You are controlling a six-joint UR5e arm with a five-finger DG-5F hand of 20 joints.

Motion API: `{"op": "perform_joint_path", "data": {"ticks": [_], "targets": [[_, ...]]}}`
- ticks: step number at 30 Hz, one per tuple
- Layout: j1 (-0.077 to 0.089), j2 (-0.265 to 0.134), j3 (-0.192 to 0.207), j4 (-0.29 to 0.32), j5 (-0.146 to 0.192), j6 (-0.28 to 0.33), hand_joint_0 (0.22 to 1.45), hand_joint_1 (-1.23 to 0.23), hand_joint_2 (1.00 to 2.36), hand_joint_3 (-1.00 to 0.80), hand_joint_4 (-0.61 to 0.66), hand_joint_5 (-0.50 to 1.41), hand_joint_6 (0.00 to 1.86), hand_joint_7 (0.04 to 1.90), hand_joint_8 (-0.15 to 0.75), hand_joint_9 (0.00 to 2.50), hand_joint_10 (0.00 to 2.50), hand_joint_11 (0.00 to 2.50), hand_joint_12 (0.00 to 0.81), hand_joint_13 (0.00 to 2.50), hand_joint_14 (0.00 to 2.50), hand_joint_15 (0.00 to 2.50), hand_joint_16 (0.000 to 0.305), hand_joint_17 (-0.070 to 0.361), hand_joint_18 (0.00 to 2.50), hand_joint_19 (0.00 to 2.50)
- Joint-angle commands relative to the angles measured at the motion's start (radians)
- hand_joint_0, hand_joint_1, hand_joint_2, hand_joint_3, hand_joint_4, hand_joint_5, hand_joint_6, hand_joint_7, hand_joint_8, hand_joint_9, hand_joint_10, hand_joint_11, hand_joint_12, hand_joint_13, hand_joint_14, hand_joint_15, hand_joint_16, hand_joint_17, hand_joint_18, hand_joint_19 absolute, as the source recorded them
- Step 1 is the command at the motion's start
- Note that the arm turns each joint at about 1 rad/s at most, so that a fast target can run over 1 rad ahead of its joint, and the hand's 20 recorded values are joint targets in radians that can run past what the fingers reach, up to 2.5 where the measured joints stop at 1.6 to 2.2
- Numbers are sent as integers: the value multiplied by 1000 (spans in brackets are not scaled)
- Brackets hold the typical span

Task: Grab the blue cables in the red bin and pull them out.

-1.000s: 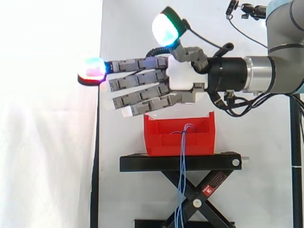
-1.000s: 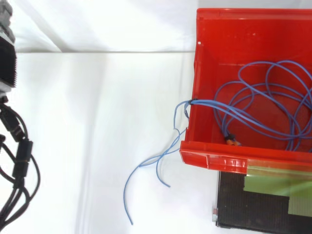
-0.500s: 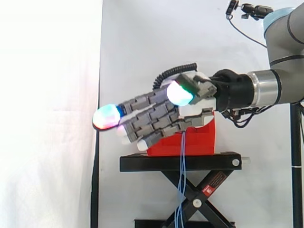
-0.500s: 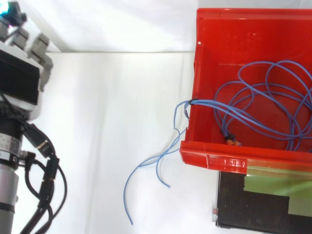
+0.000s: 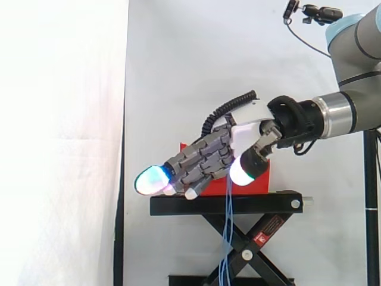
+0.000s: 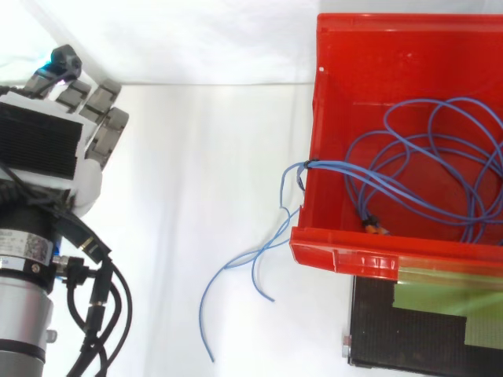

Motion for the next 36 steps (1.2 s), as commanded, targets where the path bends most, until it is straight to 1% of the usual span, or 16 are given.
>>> {"op": "perform_joint_path", "data": {"ticks": [1, 6, 8, 12, 13, 18, 19, 23, 24, 26, 27, 29, 30, 32, 33, 36], "targets": [[-7, 0, 1, 4, -35, -419, 769, -798, 1000, -1000, 187, 298, 6, 183, 213, 301, 2, 89, 330, 97, 7, 198, 48, 109, 55, 488], [-16, 0, 1, 15, -71, -600, 770, -798, 1000, -1000, 189, 303, 6, 184, 214, 308, 0, 101, 329, 97, 7, 197, 48, 109, 55, 488], [-22, 0, -1, 15, -74, -635, 770, -798, 1000, -1000, 191, 303, 6, 185, 216, 309, 4, 107, 329, 97, 7, 198, 48, 109, 57, 488], [-30, 0, -2, 15, -74, -663, 770, -798, 1000, -1000, 189, 304, 6, 186, 215, 311, 3, 109, 329, 97, 7, 201, 48, 109, 55, 498], [-37, 0, -2, 18, -75, -681, 770, -797, 1000, -1000, 189, 304, 6, 186, 215, 311, 5, 95, 329, 97, 7, 202, 49, 109, 57, 499], [-42, 0, -4, 27, -75, -684, 771, -797, 1000, -1000, 191, 304, 6, 185, 216, 313, 2, 104, 329, 98, 8, 199, 49, 109, 57, 499], [-48, 0, -2, 35, -75, -683, 770, -797, 1000, -1000, 189, 304, 6, 183, 216, 314, 2, 102, 329, 99, 7, 199, 48, 109, 58, 491], [-53, 0, -2, 53, -80, -681, 771, -796, 1000, -1000, 190, 305, 6, 188, 216, 314, 3, 102, 330, 101, 6, 200, 49, 109, 58, 499], [-59, 0, -2, 50, -123, -673, 771, -796, 1000, -1000, 192, 309, 6, 190, 216, 314, 3, 102, 329, 100, 7, 199, 49, 109, 61, 499], [-63, 0, -2, 41, -143, -655, 771, -796, 1000, -1000, 193, 316, 6, 193, 216, 314, 2, 109, 329, 101, 7, 203, 48, 109, 65, 496], [-66, 0, -2, 27, -160, -632, 771, -797, 1000, -1000, 193, 327, 7, 202, 217, 315, 3, 109, 329, 101, 7, 203, 48, 109, 66, 490], [-71, 0, -1, -13, -174, -615, 771, -797, 1000, -1000, 196, 334, 7, 209, 218, 319, 4, 115, 329, 102, 7, 196, 48, 109, 67, 487], [-71, 0, -1, -13, -174, -615, 772, -798, 1000, -1000, 201, 342, 8, 217, 219, 323, 4, 122, 331, 111, 8, 209, 48, 109, 65, 499], [-74, 0, 8, -57, -177, -626, 773, -799, 1000, -1000, 202, 352, 7, 226, 223, 338, 4, 140, 330, 116, 7, 211, 48, 109, 70, 497], [-79, 0, 16, -99, -178, -646, 773, -799, 1000, -1000, 202, 354, 8, 226, 225, 351, 5, 154, 331, 119, 8, 219, 48, 109, 71, 498], [-85, -2, 36, -163, -177, -684, 774, -799, 1000, -1000, 205, 359, 8, 228, 225, 355, 5, 155, 333, 128, 10, 218, 48, 108, 78, 501]]}}
